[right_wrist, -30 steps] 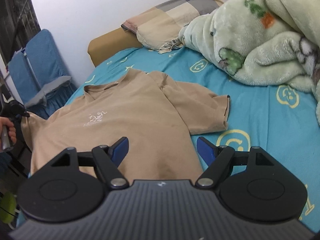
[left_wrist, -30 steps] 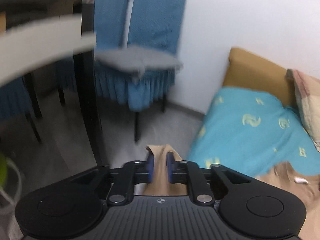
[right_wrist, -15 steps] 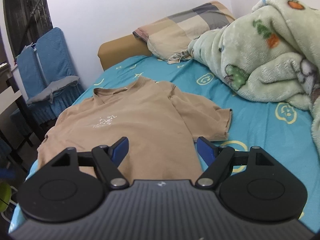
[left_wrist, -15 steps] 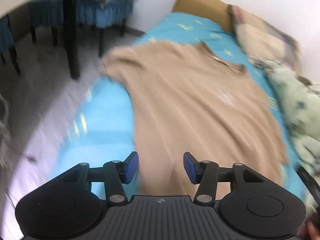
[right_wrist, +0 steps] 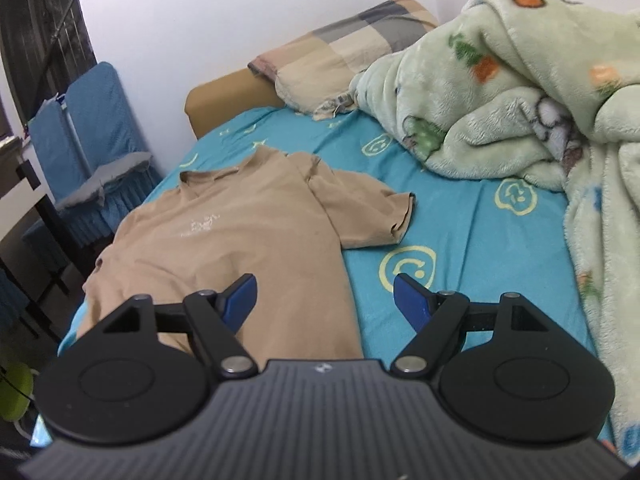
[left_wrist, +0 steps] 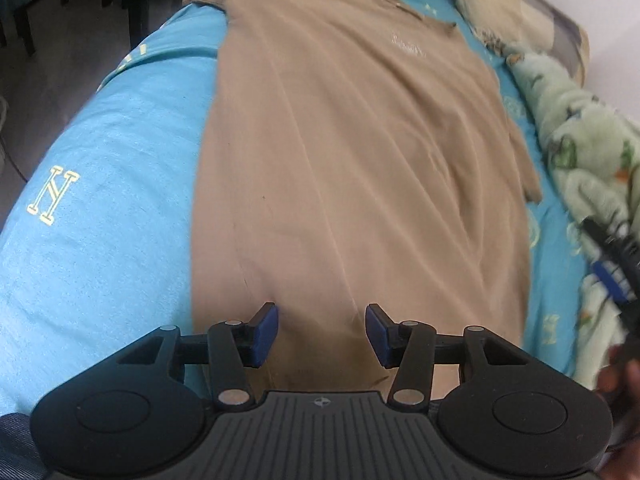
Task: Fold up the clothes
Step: 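Grasp the T-shirt hem with the left gripper and pull it straight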
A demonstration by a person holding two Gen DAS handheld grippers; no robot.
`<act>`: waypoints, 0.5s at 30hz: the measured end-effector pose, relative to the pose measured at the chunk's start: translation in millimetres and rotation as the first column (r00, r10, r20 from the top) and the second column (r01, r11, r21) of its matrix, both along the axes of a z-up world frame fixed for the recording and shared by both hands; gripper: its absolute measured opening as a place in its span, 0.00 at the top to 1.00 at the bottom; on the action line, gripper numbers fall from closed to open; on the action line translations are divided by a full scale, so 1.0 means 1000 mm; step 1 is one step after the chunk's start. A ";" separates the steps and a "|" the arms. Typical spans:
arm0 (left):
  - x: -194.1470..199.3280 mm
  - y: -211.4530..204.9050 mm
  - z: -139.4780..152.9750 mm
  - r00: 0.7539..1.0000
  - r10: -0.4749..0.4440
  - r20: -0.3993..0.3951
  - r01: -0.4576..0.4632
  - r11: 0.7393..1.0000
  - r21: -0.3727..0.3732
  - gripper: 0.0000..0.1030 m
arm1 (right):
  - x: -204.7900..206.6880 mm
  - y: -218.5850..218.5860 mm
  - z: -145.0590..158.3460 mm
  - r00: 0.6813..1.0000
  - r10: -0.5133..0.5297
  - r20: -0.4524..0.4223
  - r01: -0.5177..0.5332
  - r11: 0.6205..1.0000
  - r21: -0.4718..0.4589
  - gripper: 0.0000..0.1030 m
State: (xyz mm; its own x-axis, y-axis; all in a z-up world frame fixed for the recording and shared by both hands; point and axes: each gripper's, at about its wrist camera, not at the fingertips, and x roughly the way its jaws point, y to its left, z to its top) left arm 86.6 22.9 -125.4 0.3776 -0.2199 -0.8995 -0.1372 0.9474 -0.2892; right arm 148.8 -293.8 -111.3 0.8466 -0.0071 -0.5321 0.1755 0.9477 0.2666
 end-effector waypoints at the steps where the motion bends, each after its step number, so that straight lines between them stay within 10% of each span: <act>1: 0.003 -0.003 -0.003 1.000 0.005 0.003 -0.005 0.999 0.034 0.70 | -0.001 0.000 0.000 1.000 0.000 0.002 0.000 1.000 -0.006 0.25; 3: 0.005 -0.002 -0.003 1.000 0.017 0.002 -0.017 0.998 0.058 0.97 | -0.001 0.000 -0.002 1.000 -0.001 -0.007 0.000 1.000 -0.017 0.25; 10: 0.002 0.051 0.054 0.999 -0.048 -0.007 0.048 0.999 0.013 0.98 | -0.004 -0.008 -0.004 1.000 -0.009 -0.022 0.009 1.000 0.000 0.25; 15: 0.006 0.106 0.081 0.998 -0.008 -0.059 0.018 0.985 0.173 0.98 | 0.004 -0.006 -0.003 1.000 -0.007 -0.008 0.007 1.000 0.005 0.25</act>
